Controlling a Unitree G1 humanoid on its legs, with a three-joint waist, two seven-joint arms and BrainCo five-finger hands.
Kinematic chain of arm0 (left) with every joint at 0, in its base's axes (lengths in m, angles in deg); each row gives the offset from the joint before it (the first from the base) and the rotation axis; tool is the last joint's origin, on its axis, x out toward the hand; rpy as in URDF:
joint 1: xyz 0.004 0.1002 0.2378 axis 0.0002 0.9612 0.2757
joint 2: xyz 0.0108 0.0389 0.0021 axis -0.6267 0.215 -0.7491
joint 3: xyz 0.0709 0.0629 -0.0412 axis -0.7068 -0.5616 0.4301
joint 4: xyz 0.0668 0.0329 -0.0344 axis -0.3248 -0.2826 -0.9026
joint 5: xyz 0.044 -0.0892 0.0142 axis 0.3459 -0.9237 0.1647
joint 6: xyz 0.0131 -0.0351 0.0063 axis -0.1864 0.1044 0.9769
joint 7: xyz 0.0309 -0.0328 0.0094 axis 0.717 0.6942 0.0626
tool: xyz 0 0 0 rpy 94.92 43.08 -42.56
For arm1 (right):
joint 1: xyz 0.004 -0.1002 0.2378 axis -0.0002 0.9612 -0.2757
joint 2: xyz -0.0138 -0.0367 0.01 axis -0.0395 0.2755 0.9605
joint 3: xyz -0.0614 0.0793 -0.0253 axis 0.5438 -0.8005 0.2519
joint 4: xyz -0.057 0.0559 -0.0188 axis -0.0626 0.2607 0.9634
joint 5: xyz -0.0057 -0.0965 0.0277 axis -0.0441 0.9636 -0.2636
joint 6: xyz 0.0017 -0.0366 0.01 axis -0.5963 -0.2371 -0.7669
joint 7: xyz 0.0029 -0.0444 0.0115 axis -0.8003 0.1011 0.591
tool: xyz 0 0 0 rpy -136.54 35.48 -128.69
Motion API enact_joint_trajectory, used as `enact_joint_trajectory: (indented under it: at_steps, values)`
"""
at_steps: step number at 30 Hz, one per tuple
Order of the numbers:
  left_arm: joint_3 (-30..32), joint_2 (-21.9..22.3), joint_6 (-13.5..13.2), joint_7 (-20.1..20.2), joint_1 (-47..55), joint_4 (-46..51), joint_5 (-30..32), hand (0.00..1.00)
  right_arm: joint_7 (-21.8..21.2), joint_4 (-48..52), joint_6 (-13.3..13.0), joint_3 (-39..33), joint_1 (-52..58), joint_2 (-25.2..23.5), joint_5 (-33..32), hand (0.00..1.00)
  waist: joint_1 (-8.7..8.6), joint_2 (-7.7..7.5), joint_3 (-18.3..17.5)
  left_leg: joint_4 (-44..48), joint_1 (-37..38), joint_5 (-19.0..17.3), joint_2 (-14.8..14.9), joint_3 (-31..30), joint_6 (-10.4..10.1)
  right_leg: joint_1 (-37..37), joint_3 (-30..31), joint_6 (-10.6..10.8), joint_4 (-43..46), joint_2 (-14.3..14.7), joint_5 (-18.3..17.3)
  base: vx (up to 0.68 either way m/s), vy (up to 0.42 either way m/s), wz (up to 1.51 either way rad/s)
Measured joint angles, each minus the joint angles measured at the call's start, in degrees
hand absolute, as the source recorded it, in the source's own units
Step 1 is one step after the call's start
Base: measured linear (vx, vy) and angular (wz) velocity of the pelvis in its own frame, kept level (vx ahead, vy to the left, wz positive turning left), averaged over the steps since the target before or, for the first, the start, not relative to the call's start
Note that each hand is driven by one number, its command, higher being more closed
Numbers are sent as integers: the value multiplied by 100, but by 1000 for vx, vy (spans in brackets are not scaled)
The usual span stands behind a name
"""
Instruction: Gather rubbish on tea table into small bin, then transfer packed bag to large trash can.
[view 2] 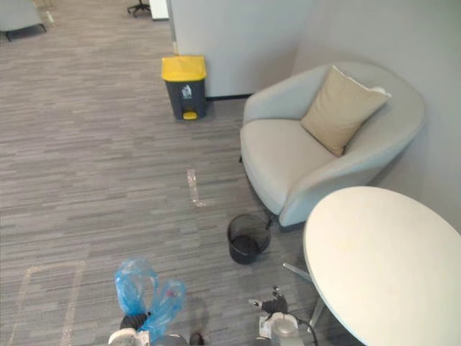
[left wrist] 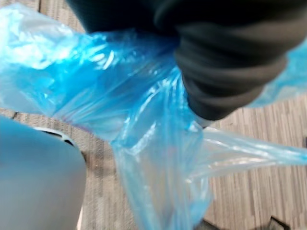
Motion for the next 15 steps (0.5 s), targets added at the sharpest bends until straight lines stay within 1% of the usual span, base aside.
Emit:
enact_joint_trajectory:
  at_steps: [1, 2, 3, 4, 5, 6, 7, 8, 9, 10, 11, 12, 13, 14, 15]
  values:
    - [4, -11, 1, -4, -2, 1, 1, 100, -4, 0, 1, -5, 28, -32, -2, 0, 3, -23, -13, 40, 25, -58, 45, -95, 23, -84, 87, 22, 79, 154, -164, 279, -11, 80]
    - [59, -10, 3, -2, 0, -6, -1, 100, -3, -3, 1, -32, 34, -86, -3, 0, 4, -50, -6, 48, 136, -146, 80, -288, 19, -189, 92, 16, 105, 421, -371, 307, -46, 68]
    - [139, 21, 5, -2, -1, -16, -2, 100, 2, -3, -1, -123, 31, -127, -5, 0, 0, -66, -1, 33, 270, -227, 109, -400, 26, -312, 92, 36, 39, 660, -468, 313, -46, 68]
    - [171, 42, 6, -1, -3, -16, 0, 100, 2, -4, -1, -171, 34, -134, -5, 0, -4, -62, 2, 22, 354, -239, 113, -488, 23, -396, 93, 21, -56, 822, -495, 433, -79, 73]
    - [199, 58, 6, 1, -6, -15, 0, 100, 5, -15, -2, -247, 40, -135, -12, 0, -35, -57, 1, -96, 535, -294, 111, -634, -41, -551, 159, 2, -317, 1073, -507, 377, -82, 72]
    - [207, 65, 6, 3, 2, -16, 3, 100, 11, -15, -2, -300, 34, -136, -11, 0, -62, -55, -14, -169, 604, -327, 99, -752, -81, -567, 200, -72, -545, 1202, -458, 480, -120, 115]
    - [210, 81, 3, 2, -6, -11, 5, 100, 46, -15, 0, -393, 56, -136, -12, 0, -137, -89, -37, -173, 747, -437, 36, -1019, -168, -550, 207, -311, -1023, 1282, -206, 454, -137, 114]
    - [226, 110, 12, 1, -29, -38, 8, 100, 43, -5, -1, -453, 71, -123, -17, 0, -184, -73, -76, -157, 848, -531, 68, -1156, -245, -491, 153, -420, -997, 1311, -104, 501, -126, 111]
    - [228, 175, 18, 2, -8, -32, 11, 100, 60, -19, 4, -539, 88, -102, -17, 0, -174, 67, -167, -8, 833, -534, 178, -1206, -268, -386, -1, -445, -1097, 1339, -158, 544, -114, 76]
    - [275, 293, 13, 5, 5, -5, 11, 100, 91, 19, -3, -566, 18, -63, -18, 0, -174, 202, -211, 619, 521, -505, 257, -1110, -333, -227, -127, -490, -1307, 1384, -184, 431, -77, 54]
    - [336, 352, 10, 9, -10, 21, 22, 100, 98, 60, -8, -554, 14, -54, -18, 0, -178, 266, -205, 1172, 274, -465, 273, -1005, -421, -72, -170, -492, -1464, 1427, -184, 540, -107, 42]
    - [445, 419, 11, 6, -12, 105, 12, 100, 105, 85, -8, -504, 3, -69, -20, 0, -148, 320, -173, 2432, -243, -160, 384, -739, -791, 315, -160, -503, -1848, 1501, -187, 626, -89, 6]
    - [502, 421, 4, 2, -8, 154, 9, 100, 122, 58, 17, -419, 0, -121, -27, 0, -62, 316, -121, 3383, -598, -164, 635, -453, -810, 742, -73, -560, -2106, 1567, -218, 622, -68, -8]
    - [515, 426, 6, 2, -2, 155, 9, 100, 126, 56, 28, -405, -7, -147, -38, 0, -44, 323, -113, 3572, -671, -218, 704, -356, -771, 866, -46, -577, -2187, 1581, -228, 568, -27, -27]
    - [572, 436, 6, 3, -16, 215, 9, 100, 149, 37, 68, -403, -16, -189, -63, 0, 14, 243, -58, 3837, -956, -402, 882, -49, -687, 1306, 57, -606, -2407, 1571, -246, 409, 15, -31]
